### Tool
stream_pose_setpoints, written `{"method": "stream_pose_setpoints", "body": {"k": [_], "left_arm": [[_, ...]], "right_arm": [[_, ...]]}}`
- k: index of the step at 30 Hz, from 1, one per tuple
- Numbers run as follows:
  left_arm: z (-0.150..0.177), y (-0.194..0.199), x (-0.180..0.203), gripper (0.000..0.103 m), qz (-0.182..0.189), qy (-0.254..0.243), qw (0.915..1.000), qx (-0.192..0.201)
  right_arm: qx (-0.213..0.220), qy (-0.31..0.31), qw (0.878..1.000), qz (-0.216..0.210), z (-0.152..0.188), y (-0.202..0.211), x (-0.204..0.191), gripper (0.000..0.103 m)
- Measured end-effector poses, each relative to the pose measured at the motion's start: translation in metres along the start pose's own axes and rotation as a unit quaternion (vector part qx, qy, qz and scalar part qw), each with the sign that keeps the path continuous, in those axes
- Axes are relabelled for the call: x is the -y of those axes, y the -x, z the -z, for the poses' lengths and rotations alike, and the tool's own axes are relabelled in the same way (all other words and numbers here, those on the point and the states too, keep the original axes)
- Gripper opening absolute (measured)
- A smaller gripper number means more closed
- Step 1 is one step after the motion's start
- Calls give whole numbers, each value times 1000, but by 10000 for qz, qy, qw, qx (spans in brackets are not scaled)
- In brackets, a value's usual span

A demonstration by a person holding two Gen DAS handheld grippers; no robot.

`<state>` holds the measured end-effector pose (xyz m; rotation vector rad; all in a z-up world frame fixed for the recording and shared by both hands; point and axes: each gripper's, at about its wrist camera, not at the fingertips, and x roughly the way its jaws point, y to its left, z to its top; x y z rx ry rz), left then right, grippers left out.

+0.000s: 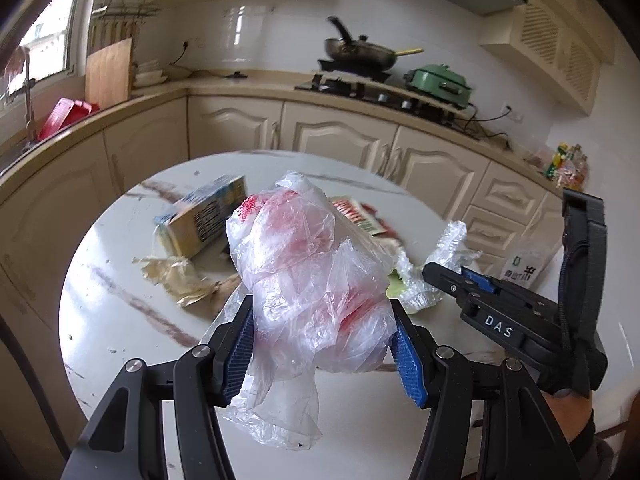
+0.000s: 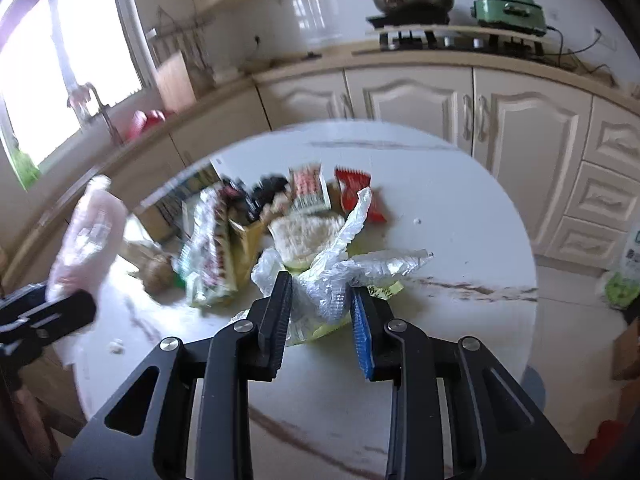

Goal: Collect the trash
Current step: 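Grasp the clear plastic bag with left tool while right tool grasps crumpled plastic wrap, then carry both plastic items to the blue bin and open both tools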

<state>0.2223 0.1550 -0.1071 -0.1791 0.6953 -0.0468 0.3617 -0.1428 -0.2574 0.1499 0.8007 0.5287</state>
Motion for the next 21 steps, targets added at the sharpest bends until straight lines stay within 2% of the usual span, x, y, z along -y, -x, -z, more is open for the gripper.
{"method": "stream_pose_setpoints", "body": {"k": [5,10,16,21], "left_arm": [[2,16,38,58,120,-286,9995,79],[10,13,99,58,495,-669,9965,10],[29,-29,188,58,1029,-1266,9856,-445],[55,-89,256,59,1249,-1802,9706,-988]], "right_arm": [[384,-236,9989,-153,0,44,18,27],[713,-446,9964,70,13,97,61,27],[786,-1006,9895,679,52,147,144,27],[495,-1550,9798,1162,96,154,215,28]]}}
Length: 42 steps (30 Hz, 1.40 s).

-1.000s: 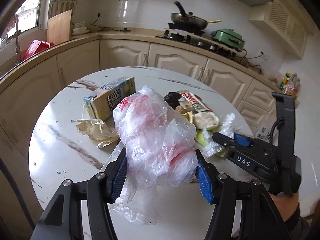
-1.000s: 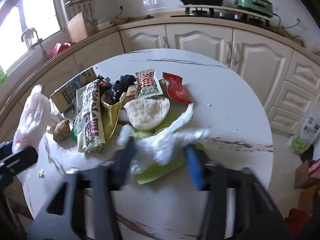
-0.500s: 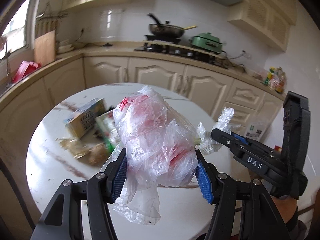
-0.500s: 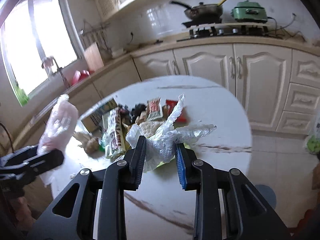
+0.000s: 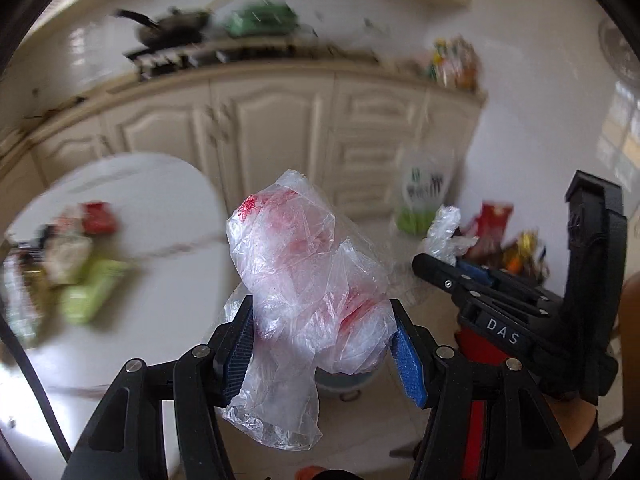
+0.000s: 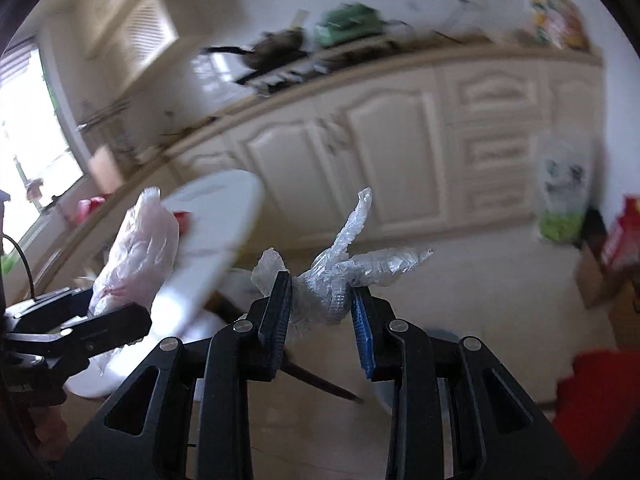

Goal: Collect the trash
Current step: 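Carry both plastic items to the blue bin and open both tools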

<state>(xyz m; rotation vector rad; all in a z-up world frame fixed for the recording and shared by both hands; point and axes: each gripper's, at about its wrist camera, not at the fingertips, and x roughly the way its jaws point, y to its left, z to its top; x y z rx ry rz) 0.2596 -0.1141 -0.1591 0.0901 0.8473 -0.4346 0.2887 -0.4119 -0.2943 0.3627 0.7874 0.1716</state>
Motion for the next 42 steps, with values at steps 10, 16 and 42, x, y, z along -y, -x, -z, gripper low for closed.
{"method": "stream_pose_setpoints", "body": {"k": [10,16,42], "left_arm": [[-12,-190,26,62,468,-259,9911,-1218],[-39,-270,10,83,187,-407,9869,-1547],[12,43,70,97,-1120,-145,9873,1114]], "right_arm": [[-983,-739,9907,585,69,-88,115,28],[-1374,-960,9838,638,101,-140,156,28],[231,-439,9967,648,16,35,36,103]]}}
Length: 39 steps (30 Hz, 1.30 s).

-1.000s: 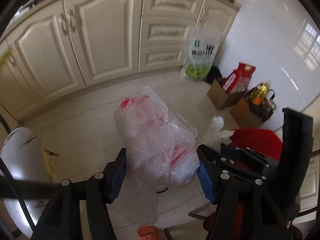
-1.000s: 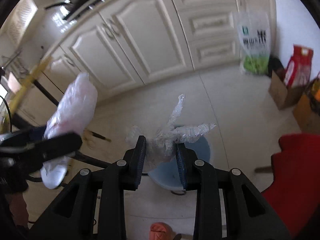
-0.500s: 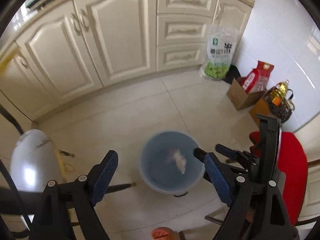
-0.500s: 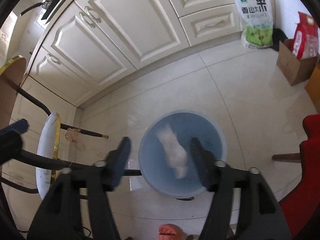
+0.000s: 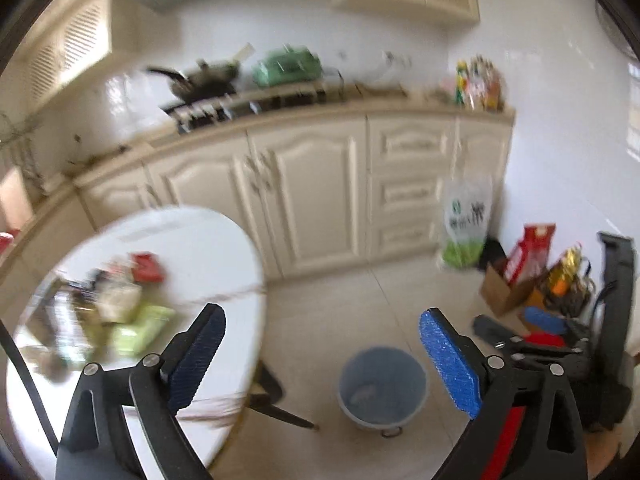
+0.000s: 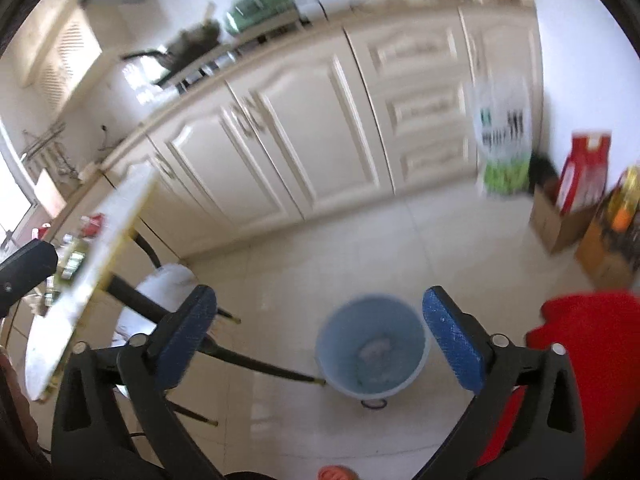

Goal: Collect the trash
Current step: 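Carry both plastic items to the blue bin and open both tools, then move both open tools back over the trash on the table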

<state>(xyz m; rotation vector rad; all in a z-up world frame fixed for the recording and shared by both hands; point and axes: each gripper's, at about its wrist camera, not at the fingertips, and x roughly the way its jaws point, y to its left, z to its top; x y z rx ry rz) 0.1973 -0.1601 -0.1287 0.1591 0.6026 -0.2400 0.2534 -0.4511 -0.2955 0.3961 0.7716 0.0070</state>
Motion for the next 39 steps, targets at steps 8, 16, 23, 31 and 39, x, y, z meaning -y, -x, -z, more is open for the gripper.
{"method": "stream_pose_setpoints", "body": {"k": [8,16,23,31,39], "left_arm": [[49,159,-40,102,-418,363,9937,970],[125,279,-80,102,-678,686,9823,1606],[172,318,-110,102,-776,1018,9762,1752],[186,333,-130,102,-762,1212,9738,1766],[139,309,-142,102,-757,1207,9761,1642]], "right_arm": [[854,679,9939,-156,-14,106,-109,103],[1586,1272,9790,-117,1,183,-205,103],[1871,1671,9677,-273,13,216,-263,103],[1834,1902,9640,-309,25,215,-292,103],[1734,1854,9668,-308,23,203,-283,103]]}}
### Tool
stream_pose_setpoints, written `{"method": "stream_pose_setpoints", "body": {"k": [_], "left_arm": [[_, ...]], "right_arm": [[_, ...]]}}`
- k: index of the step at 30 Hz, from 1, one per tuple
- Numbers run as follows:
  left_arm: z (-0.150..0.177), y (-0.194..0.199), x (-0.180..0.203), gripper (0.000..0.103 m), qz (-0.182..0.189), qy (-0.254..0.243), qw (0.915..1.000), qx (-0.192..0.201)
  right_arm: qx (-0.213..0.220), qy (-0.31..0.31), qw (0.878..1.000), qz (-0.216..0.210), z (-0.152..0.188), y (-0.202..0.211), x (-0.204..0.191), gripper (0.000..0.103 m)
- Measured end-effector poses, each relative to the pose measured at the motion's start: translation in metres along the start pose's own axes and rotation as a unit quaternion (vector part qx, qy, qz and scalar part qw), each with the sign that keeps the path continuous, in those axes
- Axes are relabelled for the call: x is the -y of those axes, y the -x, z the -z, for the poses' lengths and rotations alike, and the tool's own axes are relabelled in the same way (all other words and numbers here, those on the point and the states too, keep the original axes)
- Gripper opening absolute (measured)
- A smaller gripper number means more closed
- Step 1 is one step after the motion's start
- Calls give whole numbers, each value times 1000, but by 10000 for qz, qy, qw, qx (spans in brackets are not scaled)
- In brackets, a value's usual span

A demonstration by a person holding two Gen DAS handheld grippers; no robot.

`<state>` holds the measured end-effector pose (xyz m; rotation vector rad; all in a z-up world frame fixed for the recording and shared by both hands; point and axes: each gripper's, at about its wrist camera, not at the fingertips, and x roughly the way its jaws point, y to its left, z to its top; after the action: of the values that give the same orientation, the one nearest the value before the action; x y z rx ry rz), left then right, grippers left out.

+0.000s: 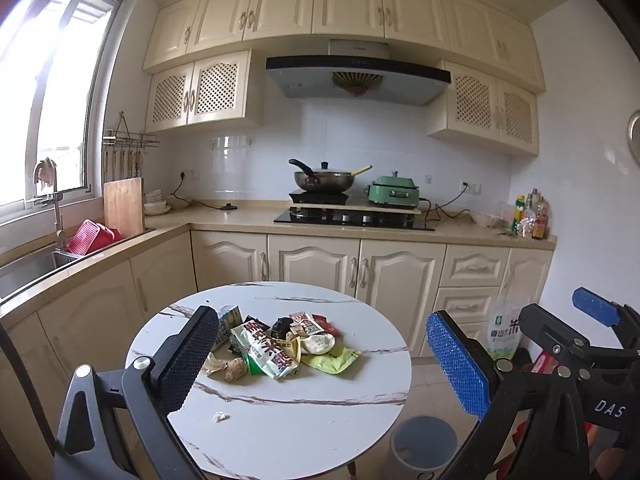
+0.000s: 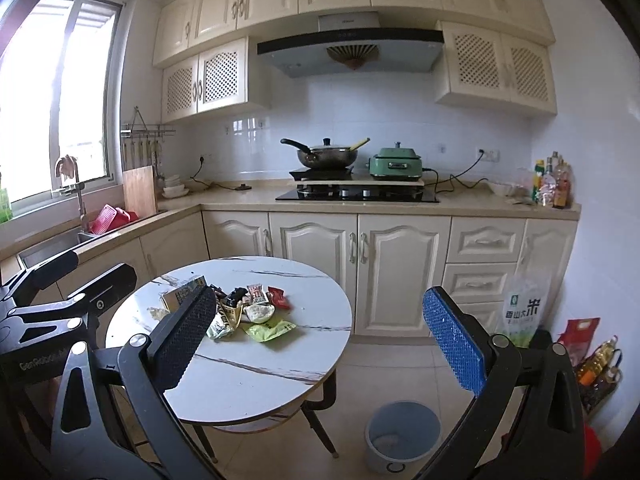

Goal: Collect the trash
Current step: 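Move both open tools back over the trash on the table, then grasp the white red-printed rice bag with left tool while right tool grasps the round rice cake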

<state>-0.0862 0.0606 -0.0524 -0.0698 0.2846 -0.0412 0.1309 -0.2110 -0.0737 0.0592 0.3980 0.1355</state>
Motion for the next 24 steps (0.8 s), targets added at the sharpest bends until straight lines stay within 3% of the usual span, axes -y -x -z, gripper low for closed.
{"method": "stream_pose_setpoints", "body": {"k": [6,12,18,24], "left_arm": [[-15,-36,-12,102,-81,-31,9996,-274],[-30,-87,-68,102,-487,372,9957,-692],[-27,-149,-114,102,-935,693,9844,-1320],[-30,-232,-116,102,-734,865,9719,-2063]], "right_arm": [[-201,-71,9998,25,5,-25,7,103],[-594,-76,9982,18,16,-76,11,103],[-1220,110,9922,-236,35,-152,-1,103],[-1587,366,9857,-433,52,-221,-23,103]]}}
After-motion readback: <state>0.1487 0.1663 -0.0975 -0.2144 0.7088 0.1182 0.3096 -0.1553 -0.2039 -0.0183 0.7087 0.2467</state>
